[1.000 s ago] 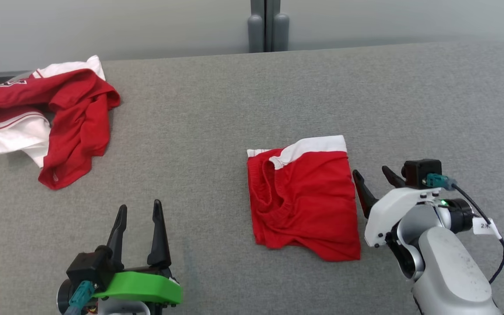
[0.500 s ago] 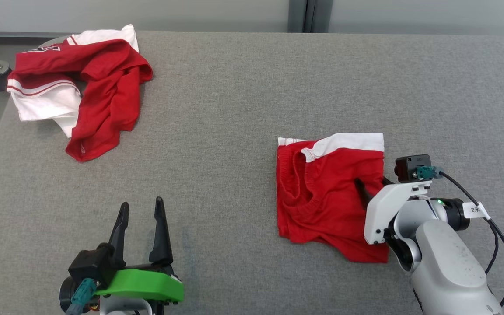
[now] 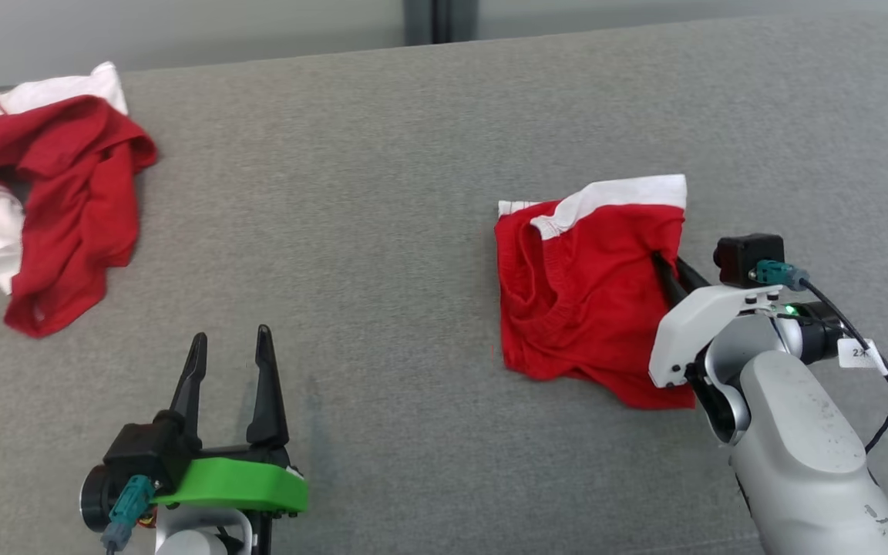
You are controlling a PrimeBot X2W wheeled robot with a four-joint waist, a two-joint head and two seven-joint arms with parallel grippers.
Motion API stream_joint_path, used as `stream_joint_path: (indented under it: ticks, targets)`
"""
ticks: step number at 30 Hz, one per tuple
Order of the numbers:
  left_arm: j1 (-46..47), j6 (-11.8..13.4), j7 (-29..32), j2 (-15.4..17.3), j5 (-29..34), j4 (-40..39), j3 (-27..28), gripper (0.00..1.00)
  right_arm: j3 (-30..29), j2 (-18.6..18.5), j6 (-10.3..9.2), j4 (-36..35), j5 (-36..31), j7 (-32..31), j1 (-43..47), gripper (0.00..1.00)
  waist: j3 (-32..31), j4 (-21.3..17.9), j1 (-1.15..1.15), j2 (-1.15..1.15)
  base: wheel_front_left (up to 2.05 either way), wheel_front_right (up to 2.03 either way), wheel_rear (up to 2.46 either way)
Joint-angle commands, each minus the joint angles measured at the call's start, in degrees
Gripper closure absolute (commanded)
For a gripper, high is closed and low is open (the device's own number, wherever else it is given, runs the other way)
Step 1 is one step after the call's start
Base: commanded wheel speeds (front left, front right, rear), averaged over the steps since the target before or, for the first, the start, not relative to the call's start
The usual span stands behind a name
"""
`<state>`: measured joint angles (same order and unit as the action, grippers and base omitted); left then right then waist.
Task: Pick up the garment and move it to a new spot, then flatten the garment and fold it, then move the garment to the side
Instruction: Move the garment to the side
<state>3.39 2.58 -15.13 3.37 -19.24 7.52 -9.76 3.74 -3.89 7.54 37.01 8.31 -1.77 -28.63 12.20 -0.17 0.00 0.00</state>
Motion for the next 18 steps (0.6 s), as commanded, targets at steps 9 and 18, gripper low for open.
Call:
stream_joint_path:
  ticks: [9,18]
  targets:
    - [3.83,-0.23,1.23,3.08,2.39,-0.97,-0.41,0.0,-2.65,0.38,-0.1,1.76,-1.41,5.73,-2.42,1.0,6.16,-19.54,0.0,0.0,0.0,0.0,0.0]
    - [4.89,-0.28,3.28,4.74,3.44,-2.55,-1.35,0.0,-0.62,0.99,-0.1,6.02,0.23,10.33,-4.59,1.0,7.97,-23.84,0.0,0.0,0.0,0.0,0.0]
